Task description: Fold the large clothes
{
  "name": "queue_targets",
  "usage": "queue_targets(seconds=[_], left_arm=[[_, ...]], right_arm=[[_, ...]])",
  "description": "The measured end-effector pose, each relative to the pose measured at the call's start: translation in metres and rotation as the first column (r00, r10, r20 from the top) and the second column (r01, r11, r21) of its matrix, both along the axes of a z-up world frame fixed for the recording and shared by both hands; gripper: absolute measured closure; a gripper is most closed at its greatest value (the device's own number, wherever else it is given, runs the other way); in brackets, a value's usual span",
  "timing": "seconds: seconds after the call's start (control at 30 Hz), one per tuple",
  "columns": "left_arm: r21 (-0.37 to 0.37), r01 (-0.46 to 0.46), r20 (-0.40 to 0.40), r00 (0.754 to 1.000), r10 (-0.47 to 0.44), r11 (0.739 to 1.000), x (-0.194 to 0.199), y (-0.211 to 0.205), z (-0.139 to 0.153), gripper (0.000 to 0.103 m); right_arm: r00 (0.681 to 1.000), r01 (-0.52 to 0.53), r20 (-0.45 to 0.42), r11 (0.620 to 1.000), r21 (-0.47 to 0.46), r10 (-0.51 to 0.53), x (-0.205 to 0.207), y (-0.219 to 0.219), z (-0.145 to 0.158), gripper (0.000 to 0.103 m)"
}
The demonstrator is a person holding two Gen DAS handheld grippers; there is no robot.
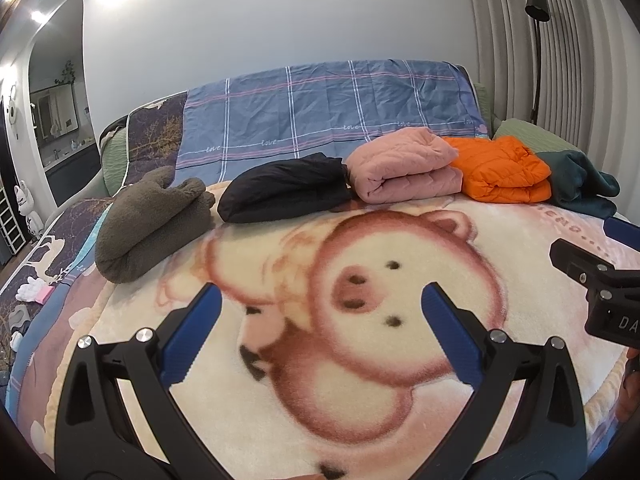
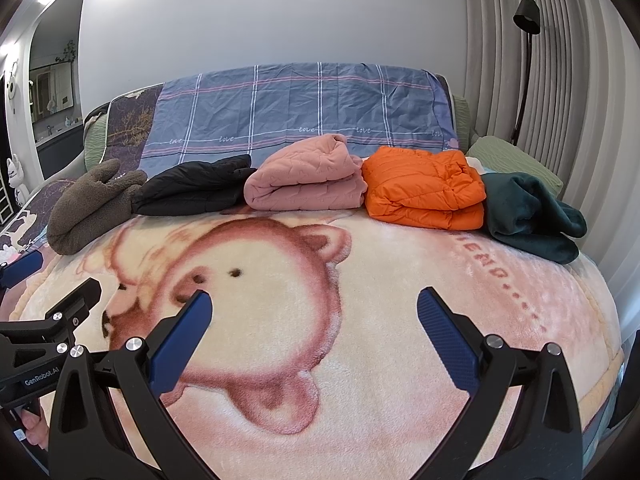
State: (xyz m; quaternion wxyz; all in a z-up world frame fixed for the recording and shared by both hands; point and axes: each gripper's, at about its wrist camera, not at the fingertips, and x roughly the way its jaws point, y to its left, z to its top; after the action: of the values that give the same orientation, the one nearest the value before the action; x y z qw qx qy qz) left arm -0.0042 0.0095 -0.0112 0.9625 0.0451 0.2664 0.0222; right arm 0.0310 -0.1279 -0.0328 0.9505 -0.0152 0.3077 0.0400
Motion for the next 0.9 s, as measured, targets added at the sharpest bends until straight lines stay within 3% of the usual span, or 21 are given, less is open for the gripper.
queue_targets(seconds=[0.9], left_arm=[[0.0, -0.001, 0.001, 1.0, 0.001, 1.0, -0.0009, -0.0018, 0.0016, 0.002]], right_arm=[[1.0, -0.002, 0.003, 1.0, -0.003, 0.002, -0.0007, 0.0008, 0.0017, 0.001]])
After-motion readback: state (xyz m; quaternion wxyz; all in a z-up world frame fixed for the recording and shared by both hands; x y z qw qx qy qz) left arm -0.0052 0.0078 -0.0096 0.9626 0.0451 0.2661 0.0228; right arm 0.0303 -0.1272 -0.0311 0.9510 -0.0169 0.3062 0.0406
